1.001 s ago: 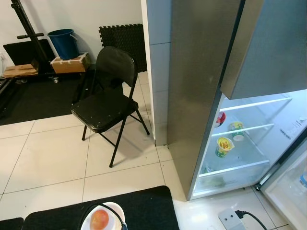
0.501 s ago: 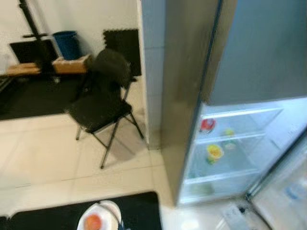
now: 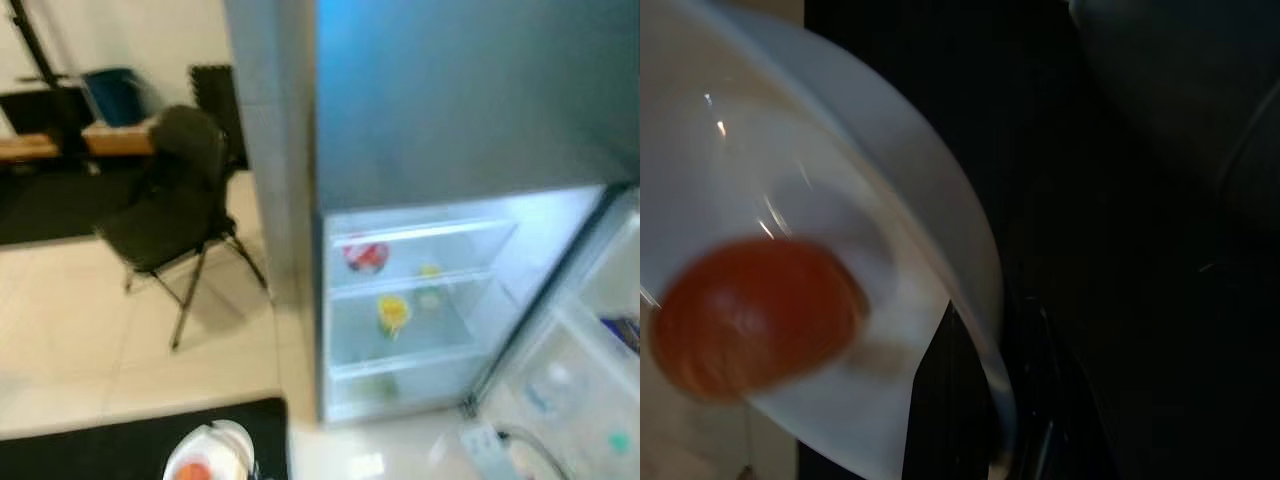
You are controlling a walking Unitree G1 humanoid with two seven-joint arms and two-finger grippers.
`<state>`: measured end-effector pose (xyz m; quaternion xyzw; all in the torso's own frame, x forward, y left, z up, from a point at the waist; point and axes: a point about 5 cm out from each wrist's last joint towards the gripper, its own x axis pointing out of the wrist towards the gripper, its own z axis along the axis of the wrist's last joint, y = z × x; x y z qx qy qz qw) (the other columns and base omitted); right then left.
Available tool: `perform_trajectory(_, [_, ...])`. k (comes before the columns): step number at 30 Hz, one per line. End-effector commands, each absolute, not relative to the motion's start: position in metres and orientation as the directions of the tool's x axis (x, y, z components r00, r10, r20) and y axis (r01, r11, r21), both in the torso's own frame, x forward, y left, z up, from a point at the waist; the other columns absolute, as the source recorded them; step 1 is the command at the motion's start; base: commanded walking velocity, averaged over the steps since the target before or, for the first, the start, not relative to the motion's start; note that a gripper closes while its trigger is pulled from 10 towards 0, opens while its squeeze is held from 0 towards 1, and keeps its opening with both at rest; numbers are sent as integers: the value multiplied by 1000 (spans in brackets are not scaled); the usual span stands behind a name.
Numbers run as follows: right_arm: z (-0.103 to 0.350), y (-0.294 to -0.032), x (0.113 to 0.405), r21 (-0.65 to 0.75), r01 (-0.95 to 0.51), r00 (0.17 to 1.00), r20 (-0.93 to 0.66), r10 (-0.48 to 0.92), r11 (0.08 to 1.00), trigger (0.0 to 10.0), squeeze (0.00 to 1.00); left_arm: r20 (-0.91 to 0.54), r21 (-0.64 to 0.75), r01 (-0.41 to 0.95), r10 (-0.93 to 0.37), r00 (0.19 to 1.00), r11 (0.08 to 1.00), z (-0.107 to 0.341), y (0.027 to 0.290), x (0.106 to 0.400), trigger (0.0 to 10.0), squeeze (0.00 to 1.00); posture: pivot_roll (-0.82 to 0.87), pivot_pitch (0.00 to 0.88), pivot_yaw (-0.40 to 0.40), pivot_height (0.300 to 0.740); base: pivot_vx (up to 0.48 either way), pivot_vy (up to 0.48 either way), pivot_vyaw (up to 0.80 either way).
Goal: Restocking fridge
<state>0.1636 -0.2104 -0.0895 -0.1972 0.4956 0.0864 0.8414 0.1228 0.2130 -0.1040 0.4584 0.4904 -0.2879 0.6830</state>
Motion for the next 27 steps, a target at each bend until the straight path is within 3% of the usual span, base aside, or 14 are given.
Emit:
perform_trajectory(1, [-84,-209,176,-239,-318,533,-845,-35,918,10000,0,-928,359,840,56,369,407,-103,214,126,10000,0,-82,0,12,740,0,-401,0])
perform_trajectory(5, [-81,-208,182,-241,-319,547,-837,-29,917,10000,0,-926,363,839,57,373,405,-102,214,127,10000,0,-82,0,12,740,0,-373,0])
perform_trajectory(27, [-82,-201,183,-219,-355,534,-845,5,909,10000,0,-919,377,830,55,390,411,-101,214,132,10000,0,-82,0,14,740,0,0,0])
